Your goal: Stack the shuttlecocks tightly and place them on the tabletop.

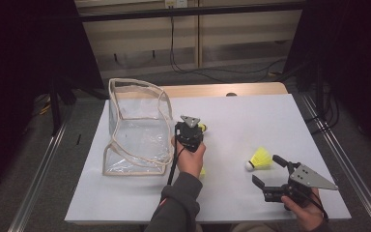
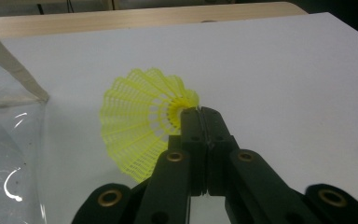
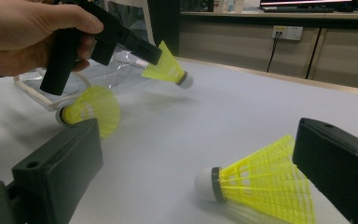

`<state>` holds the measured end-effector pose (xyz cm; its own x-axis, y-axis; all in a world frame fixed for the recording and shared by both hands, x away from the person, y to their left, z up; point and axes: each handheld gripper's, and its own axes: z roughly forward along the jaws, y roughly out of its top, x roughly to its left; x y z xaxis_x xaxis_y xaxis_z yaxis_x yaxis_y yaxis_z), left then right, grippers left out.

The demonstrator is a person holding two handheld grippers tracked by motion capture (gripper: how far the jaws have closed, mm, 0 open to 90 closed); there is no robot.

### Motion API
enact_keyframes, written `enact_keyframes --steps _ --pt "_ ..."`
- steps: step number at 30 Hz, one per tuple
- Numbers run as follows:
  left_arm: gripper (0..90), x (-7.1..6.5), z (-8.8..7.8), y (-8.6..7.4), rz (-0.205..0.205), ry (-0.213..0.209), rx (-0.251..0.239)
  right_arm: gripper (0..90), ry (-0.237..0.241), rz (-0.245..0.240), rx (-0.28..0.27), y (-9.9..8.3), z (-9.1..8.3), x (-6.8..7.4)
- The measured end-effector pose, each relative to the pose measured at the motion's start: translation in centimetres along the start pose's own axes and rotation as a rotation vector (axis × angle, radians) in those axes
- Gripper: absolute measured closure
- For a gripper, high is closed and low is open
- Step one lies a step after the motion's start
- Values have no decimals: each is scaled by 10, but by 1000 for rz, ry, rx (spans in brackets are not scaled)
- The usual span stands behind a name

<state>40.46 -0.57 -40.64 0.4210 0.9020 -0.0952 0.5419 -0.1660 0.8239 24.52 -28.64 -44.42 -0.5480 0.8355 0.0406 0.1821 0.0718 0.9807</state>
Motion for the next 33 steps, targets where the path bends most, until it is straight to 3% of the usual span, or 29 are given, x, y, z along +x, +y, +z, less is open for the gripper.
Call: enact_keyframes --steps 22,33 --pt "865 0 16 1 53 71 -33 8 1 7 -1 0 0 0" --pt "890 1 6 6 89 96 14 8 3 -1 2 0 0 0"
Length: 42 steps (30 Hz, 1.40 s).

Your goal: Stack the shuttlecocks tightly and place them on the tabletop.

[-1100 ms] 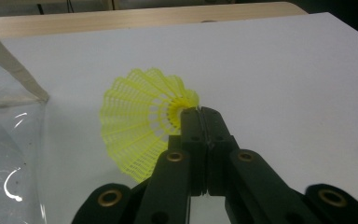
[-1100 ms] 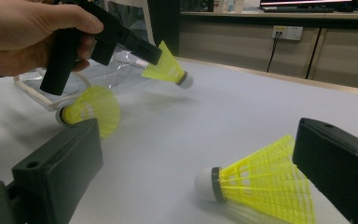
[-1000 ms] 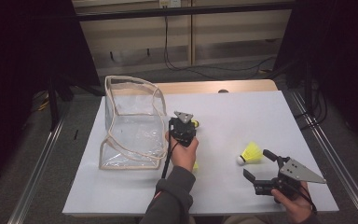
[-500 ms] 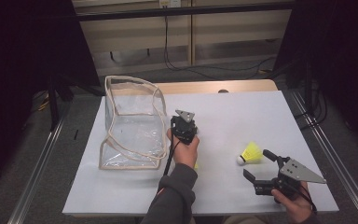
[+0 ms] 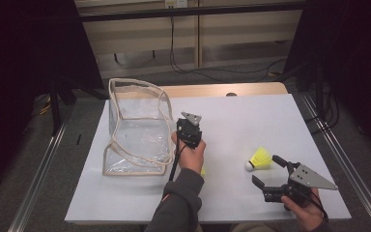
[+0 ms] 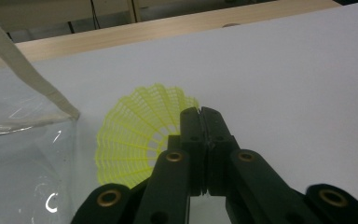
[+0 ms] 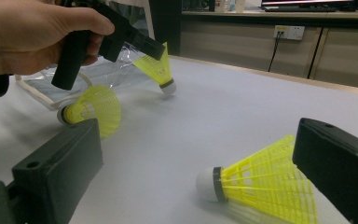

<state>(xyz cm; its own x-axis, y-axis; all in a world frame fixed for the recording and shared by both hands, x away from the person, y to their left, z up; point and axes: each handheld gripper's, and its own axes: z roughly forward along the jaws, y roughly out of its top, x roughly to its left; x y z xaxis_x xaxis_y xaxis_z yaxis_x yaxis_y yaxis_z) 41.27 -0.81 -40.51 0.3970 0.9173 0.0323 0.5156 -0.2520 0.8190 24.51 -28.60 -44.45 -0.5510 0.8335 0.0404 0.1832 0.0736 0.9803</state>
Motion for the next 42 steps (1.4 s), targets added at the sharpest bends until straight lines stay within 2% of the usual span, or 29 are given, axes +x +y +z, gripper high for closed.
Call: enact_keyframes --steps 3,11,21,30,37,42 --pt "890 0 0 -2 5 4 17 8 0 -2 -3 0 0 0" --pt "861 -6 8 -1 24 -25 -20 8 -2 -1 1 0 0 0" --pt "819 -10 17 3 27 -71 -16 8 -2 -3 0 0 0 0" --pt "819 -8 19 7 26 -75 -18 9 -1 -2 -1 0 0 0" --pt "837 -6 23 7 33 -57 -10 8 -2 -4 -2 0 -1 0" --pt "882 -3 23 8 33 -52 -14 9 -2 -4 -3 0 0 -1"
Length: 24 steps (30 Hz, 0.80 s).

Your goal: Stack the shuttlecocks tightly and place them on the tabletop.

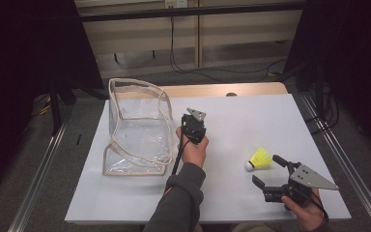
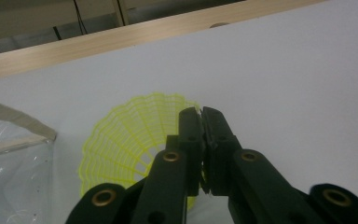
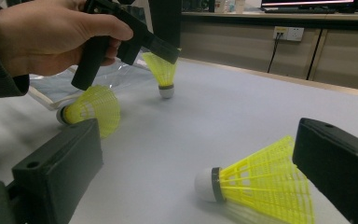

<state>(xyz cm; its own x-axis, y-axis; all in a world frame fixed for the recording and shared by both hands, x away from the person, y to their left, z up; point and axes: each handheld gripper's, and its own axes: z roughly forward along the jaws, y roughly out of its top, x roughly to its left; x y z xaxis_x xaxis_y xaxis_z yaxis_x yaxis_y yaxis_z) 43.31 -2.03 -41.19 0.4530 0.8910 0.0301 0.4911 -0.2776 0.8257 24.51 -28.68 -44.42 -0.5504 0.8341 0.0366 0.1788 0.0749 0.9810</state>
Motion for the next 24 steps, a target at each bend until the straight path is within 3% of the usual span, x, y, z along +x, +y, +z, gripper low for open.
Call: enact_keyframes --steps 15,20,22,24 --pt "897 6 -8 1 31 56 48 8 1 -2 1 0 0 1" --pt "872 3 -4 1 19 8 38 8 3 -4 0 0 0 1" --pt "851 -1 0 1 10 -45 36 9 4 -5 -1 0 0 1" --pt "827 -3 1 1 1 -60 34 9 4 -2 1 0 0 1"
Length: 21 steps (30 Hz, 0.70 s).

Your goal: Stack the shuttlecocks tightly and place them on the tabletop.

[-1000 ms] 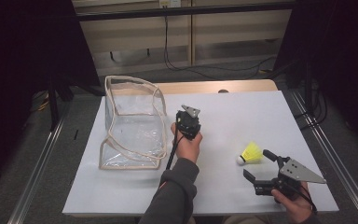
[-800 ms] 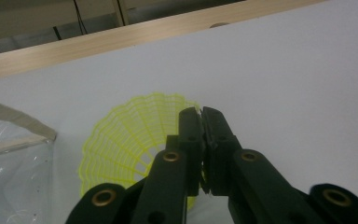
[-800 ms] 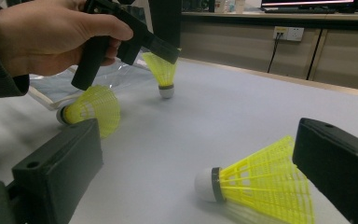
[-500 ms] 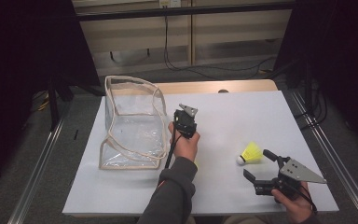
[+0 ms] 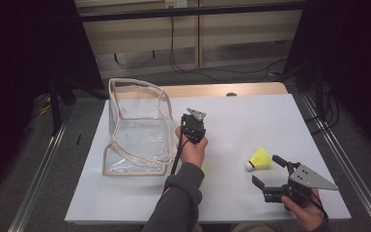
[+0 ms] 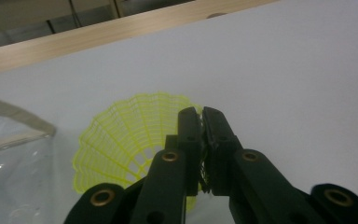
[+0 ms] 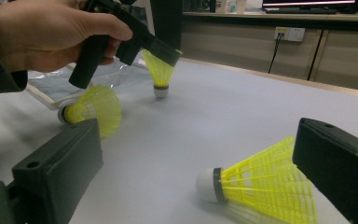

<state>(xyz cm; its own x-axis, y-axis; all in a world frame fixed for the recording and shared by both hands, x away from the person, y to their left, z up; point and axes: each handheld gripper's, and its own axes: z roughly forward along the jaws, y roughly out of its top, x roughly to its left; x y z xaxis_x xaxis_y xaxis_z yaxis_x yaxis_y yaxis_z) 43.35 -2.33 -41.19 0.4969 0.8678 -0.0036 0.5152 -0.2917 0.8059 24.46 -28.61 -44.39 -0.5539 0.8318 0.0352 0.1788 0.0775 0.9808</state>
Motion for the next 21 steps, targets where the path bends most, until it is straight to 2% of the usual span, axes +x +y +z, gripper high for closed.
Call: enact_keyframes --steps 3,8,13,21 --pt "802 -4 3 2 0 -32 8 9 -4 0 -1 0 0 0" --pt "774 -4 5 7 -10 -59 11 8 -3 3 -2 0 -1 -1" --pt "744 -2 7 8 -25 -62 14 8 -3 1 -2 0 0 -1" --pt "723 -5 9 9 -20 -69 13 9 -3 6 -3 0 0 -1"
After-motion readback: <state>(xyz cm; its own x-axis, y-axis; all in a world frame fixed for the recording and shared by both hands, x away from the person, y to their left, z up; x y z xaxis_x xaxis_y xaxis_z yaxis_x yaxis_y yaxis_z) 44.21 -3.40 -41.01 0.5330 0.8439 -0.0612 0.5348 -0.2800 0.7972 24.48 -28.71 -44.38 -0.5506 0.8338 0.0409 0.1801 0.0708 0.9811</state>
